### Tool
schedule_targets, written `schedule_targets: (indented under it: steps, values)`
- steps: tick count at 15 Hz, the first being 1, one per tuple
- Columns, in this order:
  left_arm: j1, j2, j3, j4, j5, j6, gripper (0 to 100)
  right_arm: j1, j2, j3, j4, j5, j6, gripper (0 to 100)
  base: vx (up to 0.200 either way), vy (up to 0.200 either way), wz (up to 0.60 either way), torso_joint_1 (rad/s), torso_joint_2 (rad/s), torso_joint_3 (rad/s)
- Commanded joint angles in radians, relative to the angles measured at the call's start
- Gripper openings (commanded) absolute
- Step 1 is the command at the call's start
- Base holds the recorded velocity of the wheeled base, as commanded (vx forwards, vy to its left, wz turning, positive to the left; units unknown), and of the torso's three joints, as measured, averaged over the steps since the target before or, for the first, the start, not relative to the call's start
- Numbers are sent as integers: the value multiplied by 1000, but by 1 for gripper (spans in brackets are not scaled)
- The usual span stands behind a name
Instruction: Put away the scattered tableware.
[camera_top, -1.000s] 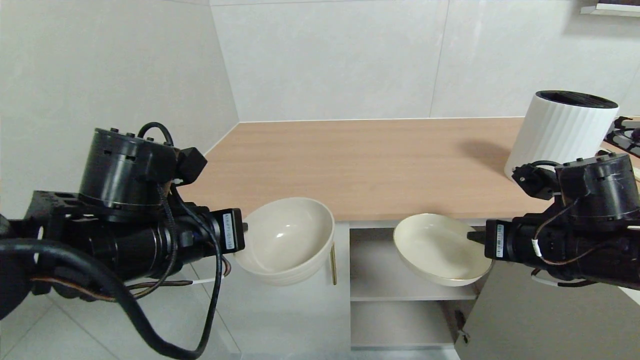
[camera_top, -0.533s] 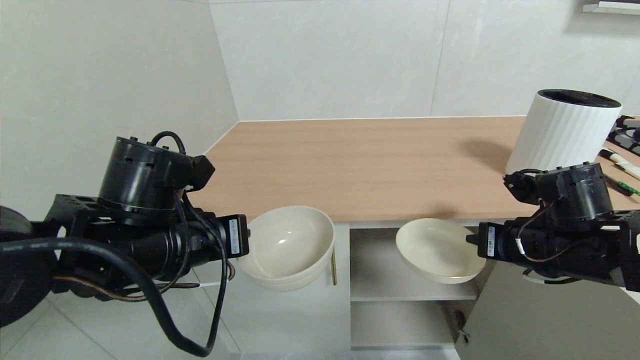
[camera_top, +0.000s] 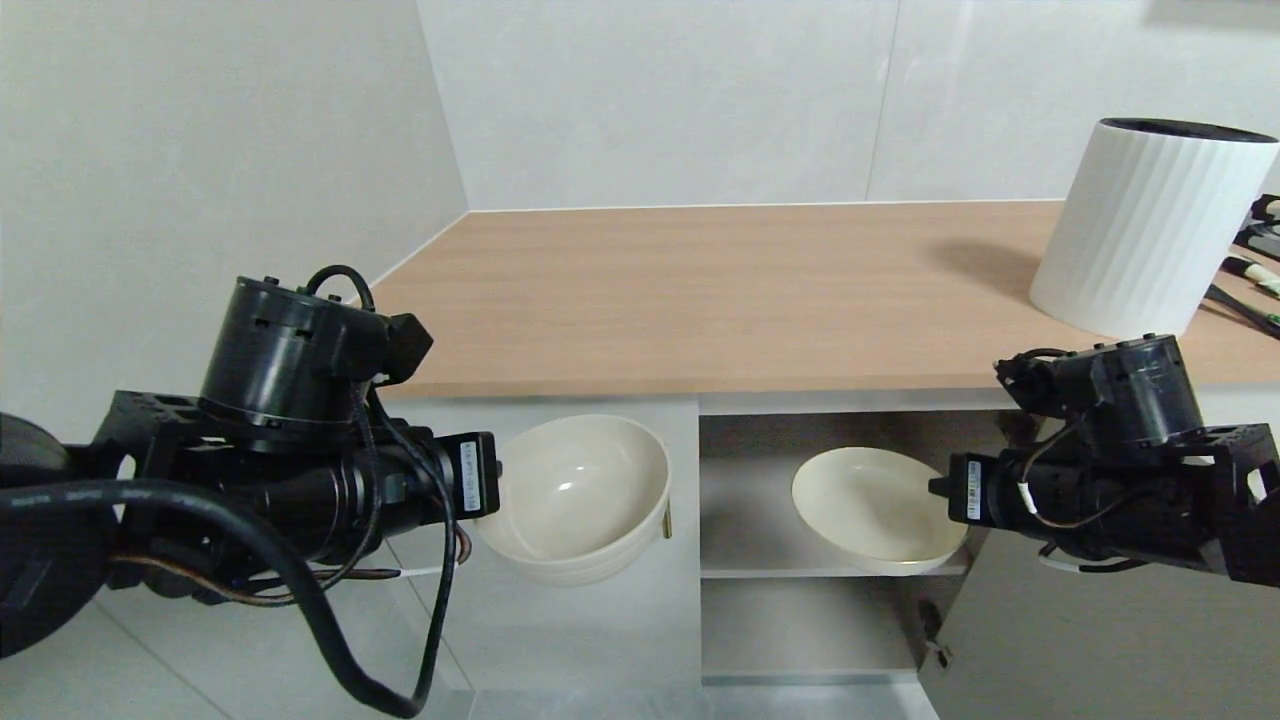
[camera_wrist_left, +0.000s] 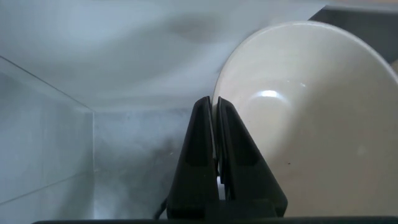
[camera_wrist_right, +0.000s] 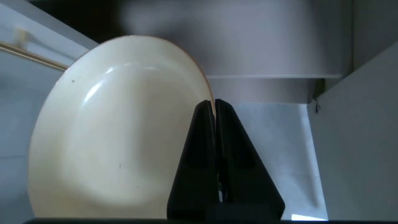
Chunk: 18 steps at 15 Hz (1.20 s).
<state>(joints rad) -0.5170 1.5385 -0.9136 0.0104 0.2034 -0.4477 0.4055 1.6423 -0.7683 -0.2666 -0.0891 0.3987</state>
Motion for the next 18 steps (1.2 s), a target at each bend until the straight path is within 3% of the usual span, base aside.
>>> schedule_targets:
  steps: [1, 10, 18]
  values:
    - [0, 3, 1, 0, 1, 0, 0, 1, 17, 0, 0, -9, 0, 0, 0, 0, 0, -168, 481, 305]
    - [0, 11, 1, 0, 1, 1, 0, -1, 51, 0, -2, -12, -11, 0, 0, 0, 0, -117, 427, 311]
    - [0, 11, 2, -6, 2, 1, 0, 1, 154, 3, -72, -26, -12, 0, 0, 0, 0, -6, 27, 19]
